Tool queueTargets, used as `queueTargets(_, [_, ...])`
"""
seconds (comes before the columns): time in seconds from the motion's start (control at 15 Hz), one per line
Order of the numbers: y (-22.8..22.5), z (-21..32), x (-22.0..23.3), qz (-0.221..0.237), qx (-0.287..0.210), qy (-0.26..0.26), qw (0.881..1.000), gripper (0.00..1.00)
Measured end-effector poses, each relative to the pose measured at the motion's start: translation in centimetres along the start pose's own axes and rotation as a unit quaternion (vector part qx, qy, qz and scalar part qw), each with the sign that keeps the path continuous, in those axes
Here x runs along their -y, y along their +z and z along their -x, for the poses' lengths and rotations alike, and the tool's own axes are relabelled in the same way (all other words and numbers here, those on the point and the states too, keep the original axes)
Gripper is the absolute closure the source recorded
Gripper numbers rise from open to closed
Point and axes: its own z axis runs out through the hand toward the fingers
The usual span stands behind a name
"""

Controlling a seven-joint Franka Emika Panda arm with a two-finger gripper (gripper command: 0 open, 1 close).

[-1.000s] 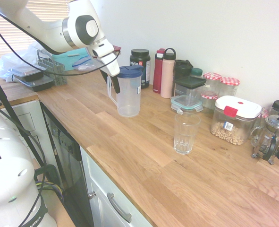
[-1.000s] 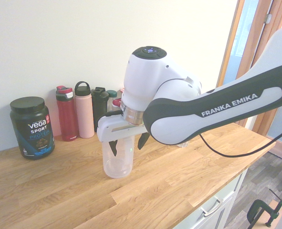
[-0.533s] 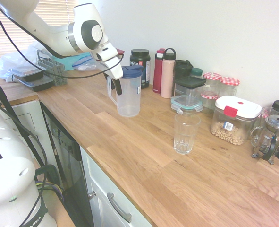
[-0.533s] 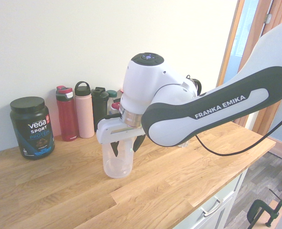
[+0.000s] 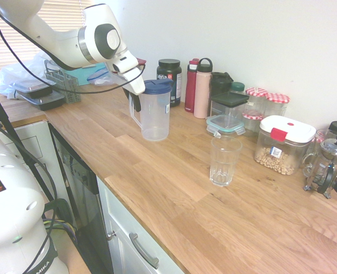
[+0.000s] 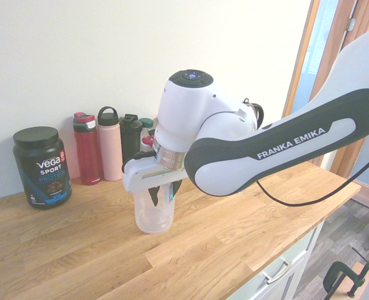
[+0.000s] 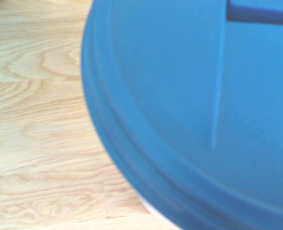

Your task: Pour me some water

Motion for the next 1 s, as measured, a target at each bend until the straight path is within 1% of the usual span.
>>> queueTargets(0.4, [-0.1, -0.4, -0.1, -0.001, 0.0, 0.005, 1.0, 1.0])
queueTargets(0.67, [-0.5, -1.6, -1.3, 0.0, -0.002, 0.007, 1.0, 1.0])
queueTargets(0.73, [-0.7, -1.9, -1.8, 0.001, 0.003, -0.004, 1.0, 1.0])
queueTargets(0.87, [-1.9, -2.1, -3.3, 0.006, 0.023, -0.044, 0.999, 1.0])
queueTargets(1.0, [-3.9, -2.7, -5.9, 0.015, 0.035, -0.089, 0.995, 1.0])
